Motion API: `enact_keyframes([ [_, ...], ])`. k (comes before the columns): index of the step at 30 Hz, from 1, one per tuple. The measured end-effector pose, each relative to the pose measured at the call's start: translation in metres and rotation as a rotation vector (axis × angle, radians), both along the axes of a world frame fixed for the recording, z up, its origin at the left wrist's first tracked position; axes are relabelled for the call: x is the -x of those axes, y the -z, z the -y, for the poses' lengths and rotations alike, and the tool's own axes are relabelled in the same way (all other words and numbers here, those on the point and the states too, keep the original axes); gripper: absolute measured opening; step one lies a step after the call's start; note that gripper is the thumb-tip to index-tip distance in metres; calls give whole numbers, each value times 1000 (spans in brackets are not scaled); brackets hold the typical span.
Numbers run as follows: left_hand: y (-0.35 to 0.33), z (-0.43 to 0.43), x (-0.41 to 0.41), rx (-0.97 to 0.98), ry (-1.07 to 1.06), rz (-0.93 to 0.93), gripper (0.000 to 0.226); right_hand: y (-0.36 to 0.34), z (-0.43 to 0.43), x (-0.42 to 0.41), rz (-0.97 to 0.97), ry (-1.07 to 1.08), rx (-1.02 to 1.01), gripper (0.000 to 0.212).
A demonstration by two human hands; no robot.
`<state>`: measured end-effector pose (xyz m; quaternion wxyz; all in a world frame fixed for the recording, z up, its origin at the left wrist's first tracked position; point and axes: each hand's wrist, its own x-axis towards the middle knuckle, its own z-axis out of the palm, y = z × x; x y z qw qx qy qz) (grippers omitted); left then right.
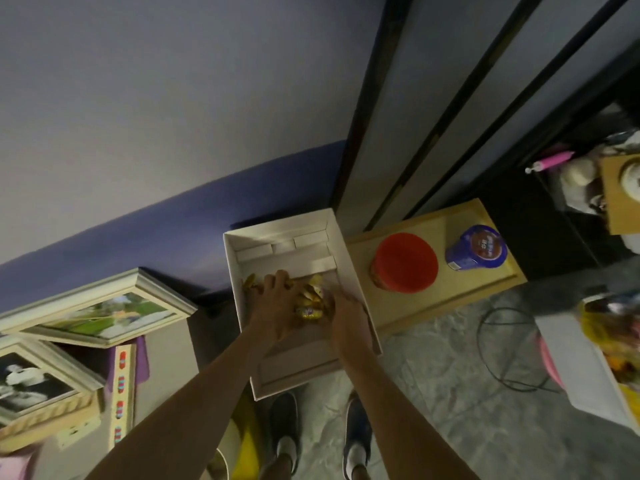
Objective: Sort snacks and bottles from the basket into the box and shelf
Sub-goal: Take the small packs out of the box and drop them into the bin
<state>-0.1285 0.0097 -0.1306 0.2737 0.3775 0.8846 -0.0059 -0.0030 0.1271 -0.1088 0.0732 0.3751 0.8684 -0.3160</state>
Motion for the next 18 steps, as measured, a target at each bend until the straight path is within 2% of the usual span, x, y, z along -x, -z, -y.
enact_keyframes([
  [2, 3, -2, 2, -18, -33, -6, 93, 1, 1, 1, -36, 58, 15, 6],
  [3, 4, -2, 2, -26, -49, -2, 90, -1, 2, 1, -48, 66, 15, 5],
  [12, -35, 4, 8, -248, -200, 163, 65, -31, 0, -7, -184, 122, -21, 21],
  [18, -99, 23, 9, -403, -278, 122, 73, -92, -12, -14, -270, 142, -71, 20],
])
